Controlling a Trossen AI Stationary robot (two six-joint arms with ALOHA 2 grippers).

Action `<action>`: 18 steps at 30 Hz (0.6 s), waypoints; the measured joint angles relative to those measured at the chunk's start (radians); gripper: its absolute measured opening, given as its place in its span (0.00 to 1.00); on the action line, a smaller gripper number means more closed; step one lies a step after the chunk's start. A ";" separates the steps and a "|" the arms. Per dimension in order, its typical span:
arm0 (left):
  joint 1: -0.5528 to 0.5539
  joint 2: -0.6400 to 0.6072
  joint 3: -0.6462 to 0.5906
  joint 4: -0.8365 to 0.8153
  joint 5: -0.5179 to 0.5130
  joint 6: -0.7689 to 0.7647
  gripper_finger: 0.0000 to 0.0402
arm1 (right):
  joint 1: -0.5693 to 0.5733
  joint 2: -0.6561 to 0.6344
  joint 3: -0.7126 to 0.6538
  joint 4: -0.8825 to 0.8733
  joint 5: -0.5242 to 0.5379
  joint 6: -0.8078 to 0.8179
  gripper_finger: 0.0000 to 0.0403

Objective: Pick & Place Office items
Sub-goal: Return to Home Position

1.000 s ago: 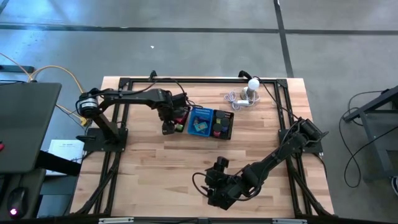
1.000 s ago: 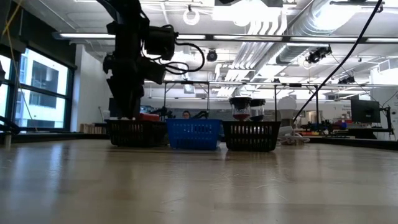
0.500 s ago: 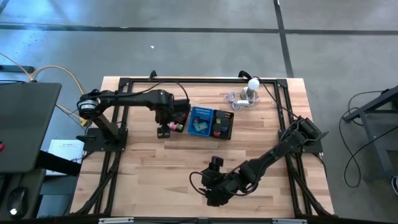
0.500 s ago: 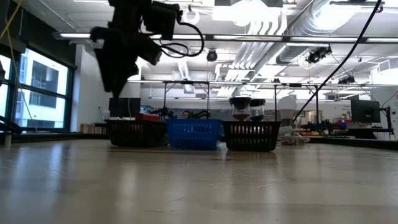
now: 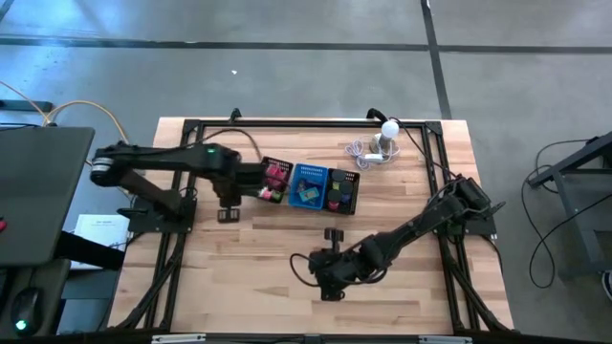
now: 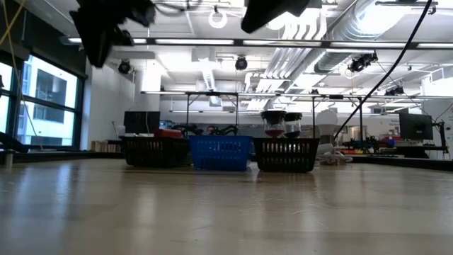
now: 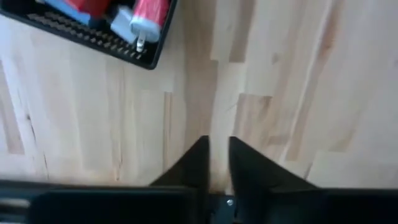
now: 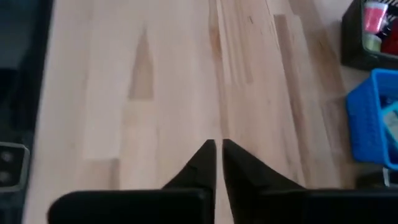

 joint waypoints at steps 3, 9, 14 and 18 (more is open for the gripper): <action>-0.041 -0.088 0.000 0.027 -0.007 -0.026 0.03 | -0.003 -0.003 0.000 -0.055 0.017 -0.005 0.01; -0.121 -0.303 -0.032 0.182 -0.056 -0.033 0.01 | 0.005 -0.095 0.000 -0.263 0.033 -0.006 0.01; -0.155 -0.490 -0.125 0.373 -0.066 0.005 0.01 | 0.041 -0.221 0.000 -0.322 0.070 -0.063 0.01; -0.156 -0.612 -0.238 0.436 -0.065 0.018 0.01 | 0.086 -0.309 0.000 -0.295 0.065 -0.156 0.01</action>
